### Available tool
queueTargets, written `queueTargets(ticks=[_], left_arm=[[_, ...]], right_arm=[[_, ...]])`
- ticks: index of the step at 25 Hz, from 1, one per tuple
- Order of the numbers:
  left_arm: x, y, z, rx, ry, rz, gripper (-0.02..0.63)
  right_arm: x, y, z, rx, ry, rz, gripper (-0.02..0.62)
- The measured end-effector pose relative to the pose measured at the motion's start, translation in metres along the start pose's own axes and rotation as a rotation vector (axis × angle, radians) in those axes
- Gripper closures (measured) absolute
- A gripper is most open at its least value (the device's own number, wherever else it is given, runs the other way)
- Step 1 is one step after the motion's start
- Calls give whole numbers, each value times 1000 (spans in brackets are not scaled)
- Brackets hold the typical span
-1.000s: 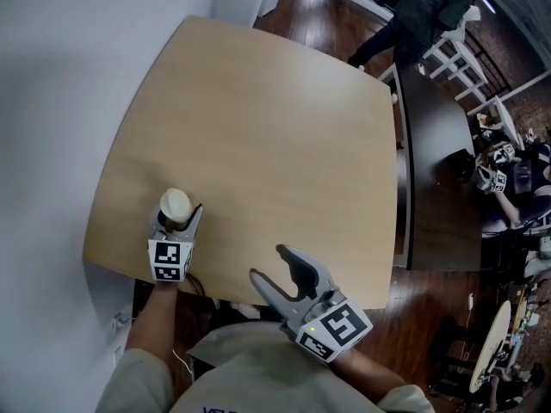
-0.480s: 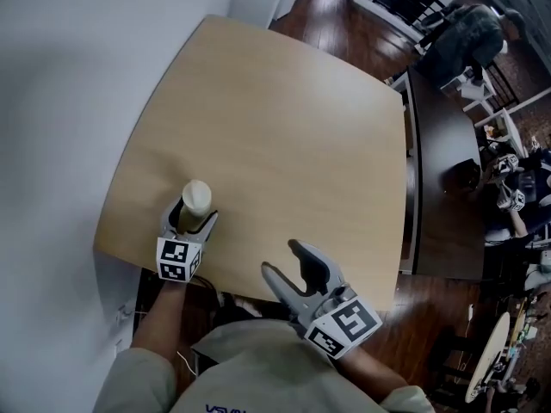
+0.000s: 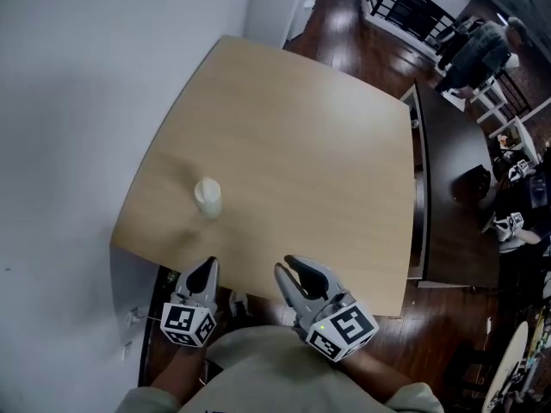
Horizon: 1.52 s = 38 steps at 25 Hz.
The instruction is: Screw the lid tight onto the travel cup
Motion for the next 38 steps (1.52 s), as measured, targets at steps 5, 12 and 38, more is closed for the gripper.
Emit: queueTargets(ticks=[5, 12, 38], left_arm=[[-28, -2, 62, 104, 147, 38, 604], [-31, -3, 198, 143, 256, 55, 604], [76, -149, 379, -112, 293, 56, 604]], right_arm=[[20, -30, 1, 30, -38, 64, 594], [51, -122, 42, 20, -1, 164, 594], [154, -272, -2, -165, 23, 141, 594]])
Point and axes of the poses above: the fingertips, and each gripper's own axes: y forward along the fingers, z to its right, x out of its underside, the point moved 7 cm from there along -y, backward along the fingers, and after that the axes turned 13 degrees about -z, right-handed, at the moved point
